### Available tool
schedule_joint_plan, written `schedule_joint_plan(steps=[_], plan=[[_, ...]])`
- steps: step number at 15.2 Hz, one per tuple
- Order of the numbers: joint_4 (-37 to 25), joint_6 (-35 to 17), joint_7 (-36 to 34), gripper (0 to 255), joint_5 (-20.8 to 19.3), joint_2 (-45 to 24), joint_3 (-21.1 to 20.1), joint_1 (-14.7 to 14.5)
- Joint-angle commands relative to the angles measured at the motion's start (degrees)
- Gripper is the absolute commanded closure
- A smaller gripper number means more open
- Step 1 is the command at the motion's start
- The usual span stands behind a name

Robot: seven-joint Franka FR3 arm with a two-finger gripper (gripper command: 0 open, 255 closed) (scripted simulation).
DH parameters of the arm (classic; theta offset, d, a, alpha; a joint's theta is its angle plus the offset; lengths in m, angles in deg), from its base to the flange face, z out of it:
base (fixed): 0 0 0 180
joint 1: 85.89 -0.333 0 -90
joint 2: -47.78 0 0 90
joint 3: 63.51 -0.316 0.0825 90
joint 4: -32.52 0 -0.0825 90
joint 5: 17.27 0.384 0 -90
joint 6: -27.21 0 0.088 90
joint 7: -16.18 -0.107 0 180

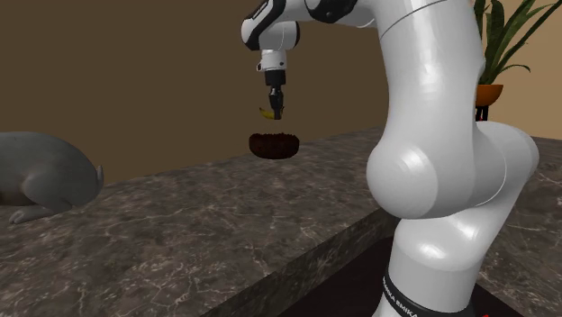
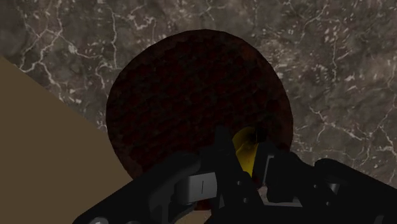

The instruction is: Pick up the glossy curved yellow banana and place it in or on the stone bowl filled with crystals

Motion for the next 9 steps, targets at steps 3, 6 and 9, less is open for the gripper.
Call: schedule_joint_plan(steps=[3,6,9], plan=[[-1.65,-1.03,0.83,255,0.19,-2.66,0.16,0.65],[0.39,-3.24,0.77,255,0.2,-2.83,0.14,0.63],[2.27,-5.4,0.73,255,0.21,-3.12,0.13,0.61]])
